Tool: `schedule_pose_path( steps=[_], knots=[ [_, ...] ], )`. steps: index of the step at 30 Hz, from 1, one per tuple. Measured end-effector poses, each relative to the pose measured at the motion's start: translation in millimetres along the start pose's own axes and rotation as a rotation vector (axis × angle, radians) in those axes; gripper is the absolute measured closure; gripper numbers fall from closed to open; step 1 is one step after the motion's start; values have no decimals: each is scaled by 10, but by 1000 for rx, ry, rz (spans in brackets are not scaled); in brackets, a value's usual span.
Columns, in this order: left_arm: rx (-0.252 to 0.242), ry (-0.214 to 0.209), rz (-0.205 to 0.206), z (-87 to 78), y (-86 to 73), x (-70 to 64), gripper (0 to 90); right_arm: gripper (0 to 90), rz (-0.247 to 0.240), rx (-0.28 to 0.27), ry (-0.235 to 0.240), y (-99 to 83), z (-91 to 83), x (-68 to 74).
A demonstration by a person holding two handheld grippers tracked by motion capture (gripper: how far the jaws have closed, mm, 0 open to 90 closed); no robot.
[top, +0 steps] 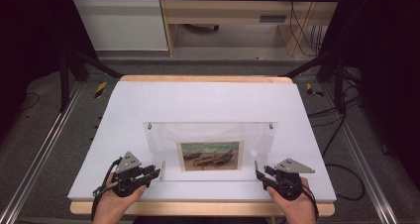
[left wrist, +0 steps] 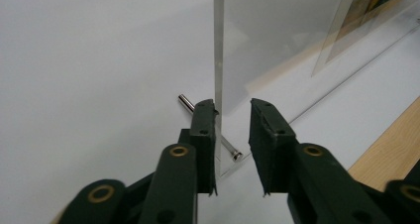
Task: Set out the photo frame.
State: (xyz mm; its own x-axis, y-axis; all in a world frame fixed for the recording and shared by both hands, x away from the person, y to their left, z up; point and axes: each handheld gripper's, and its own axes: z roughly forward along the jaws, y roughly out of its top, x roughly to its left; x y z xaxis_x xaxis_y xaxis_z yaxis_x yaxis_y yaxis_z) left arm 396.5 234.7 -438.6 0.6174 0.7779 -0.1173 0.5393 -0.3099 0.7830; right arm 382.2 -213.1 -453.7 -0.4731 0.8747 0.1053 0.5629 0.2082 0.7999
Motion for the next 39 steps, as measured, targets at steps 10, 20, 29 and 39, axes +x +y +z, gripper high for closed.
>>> schedule_pose_path(
  steps=[10,20,29,39],
  knots=[
    [-19,-27,32,-85,3,118,326,207,-23,-1,-49,-39,-93,-117],
    [-45,51,5,-167,-32,306,169,146,15,-37,-141,-105,-265,-299],
    [-37,111,13,-128,-65,479,107,120,77,-44,-183,-93,-223,-481],
    [-32,171,-14,99,65,717,105,97,83,-17,-216,105,-9,-712]
  ],
)
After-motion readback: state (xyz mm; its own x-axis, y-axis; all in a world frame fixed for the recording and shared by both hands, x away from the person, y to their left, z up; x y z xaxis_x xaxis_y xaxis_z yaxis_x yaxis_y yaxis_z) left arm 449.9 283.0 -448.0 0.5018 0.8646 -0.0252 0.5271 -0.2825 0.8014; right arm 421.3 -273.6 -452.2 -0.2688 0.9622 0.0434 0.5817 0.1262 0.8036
